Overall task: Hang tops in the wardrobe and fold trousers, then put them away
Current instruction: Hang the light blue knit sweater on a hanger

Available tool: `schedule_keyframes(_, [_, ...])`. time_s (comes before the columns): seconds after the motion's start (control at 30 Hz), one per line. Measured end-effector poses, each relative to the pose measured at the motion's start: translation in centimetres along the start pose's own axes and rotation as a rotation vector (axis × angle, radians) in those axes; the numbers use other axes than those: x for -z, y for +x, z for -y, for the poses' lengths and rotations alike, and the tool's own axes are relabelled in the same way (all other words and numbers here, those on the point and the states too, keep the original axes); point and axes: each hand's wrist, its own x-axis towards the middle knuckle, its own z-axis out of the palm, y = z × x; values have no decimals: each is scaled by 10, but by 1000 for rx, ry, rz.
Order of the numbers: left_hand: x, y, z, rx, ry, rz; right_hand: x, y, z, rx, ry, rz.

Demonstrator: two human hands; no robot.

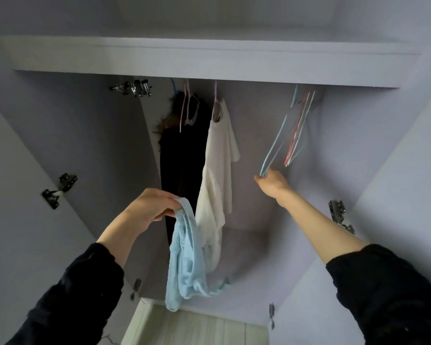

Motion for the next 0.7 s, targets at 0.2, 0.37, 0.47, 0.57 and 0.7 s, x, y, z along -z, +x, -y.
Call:
schedule_keyframes(0.2, [17,13,-14,-22,14,16,-5,48,23,-161,363,-200])
schedule_keyframes(0.37, [33,21,-10,-30,8,39,-7,71,30,-197,549,-304])
schedule_keyframes(0.47, [39,27,-4,-30,29,60,-3,73,43,-178,691,-261])
schedule_keyframes(0.57, [43,31,0,-37,61,83,8,71,53,-179,828,-130])
schedule_keyframes(0.7, [43,35,0,-60,58,88,23,71,61,-168,1029,-107])
